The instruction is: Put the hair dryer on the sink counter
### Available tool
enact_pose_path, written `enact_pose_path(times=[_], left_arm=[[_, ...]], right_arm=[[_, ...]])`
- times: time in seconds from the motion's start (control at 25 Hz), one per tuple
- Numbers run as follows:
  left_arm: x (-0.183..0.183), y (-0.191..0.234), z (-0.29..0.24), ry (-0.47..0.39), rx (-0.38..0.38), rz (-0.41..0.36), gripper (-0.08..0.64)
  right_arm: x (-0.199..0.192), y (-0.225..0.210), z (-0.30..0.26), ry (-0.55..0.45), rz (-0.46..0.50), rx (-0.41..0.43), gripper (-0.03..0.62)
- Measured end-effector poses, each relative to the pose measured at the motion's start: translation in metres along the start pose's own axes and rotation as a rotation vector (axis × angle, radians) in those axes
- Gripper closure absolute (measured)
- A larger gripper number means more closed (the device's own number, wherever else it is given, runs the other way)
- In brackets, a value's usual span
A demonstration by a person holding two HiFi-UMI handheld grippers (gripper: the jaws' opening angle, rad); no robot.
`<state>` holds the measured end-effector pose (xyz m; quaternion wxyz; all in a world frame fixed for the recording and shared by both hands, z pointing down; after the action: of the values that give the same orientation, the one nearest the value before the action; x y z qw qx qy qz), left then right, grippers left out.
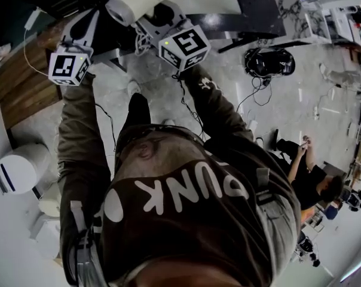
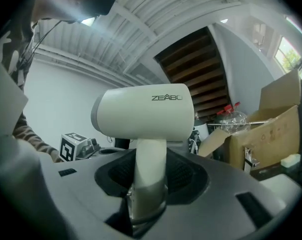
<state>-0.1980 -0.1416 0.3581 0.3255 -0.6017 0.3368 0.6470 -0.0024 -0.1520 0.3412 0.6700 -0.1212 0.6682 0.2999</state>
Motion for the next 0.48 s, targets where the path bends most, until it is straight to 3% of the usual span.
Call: enact_pose_path(times=[0.24, 0.48], left_arm=[[-0.023, 0.060, -0.029, 0.017, -0.013, 0.038, 0.566], [-0.047, 0.093, -0.052, 0.020, -0.025, 0.065, 0.566]], right_arm=[[-0.030, -0.020, -0.069, 0.081, -0.044, -0.015, 0.433], [-0.064, -0.038, -0.111, 0.209, -0.112, -0.061, 0.433]])
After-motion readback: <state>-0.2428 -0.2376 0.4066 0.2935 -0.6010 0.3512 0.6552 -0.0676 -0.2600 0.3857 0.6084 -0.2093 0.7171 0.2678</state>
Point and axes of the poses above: the fingertips, and each gripper's own axes: z backward along the fingers, y to its left, x out of its top, the point moved 7 cm from there along z, backward along the fingers, and after that the axes turned 15 degrees about z, right-handed, at the moved point
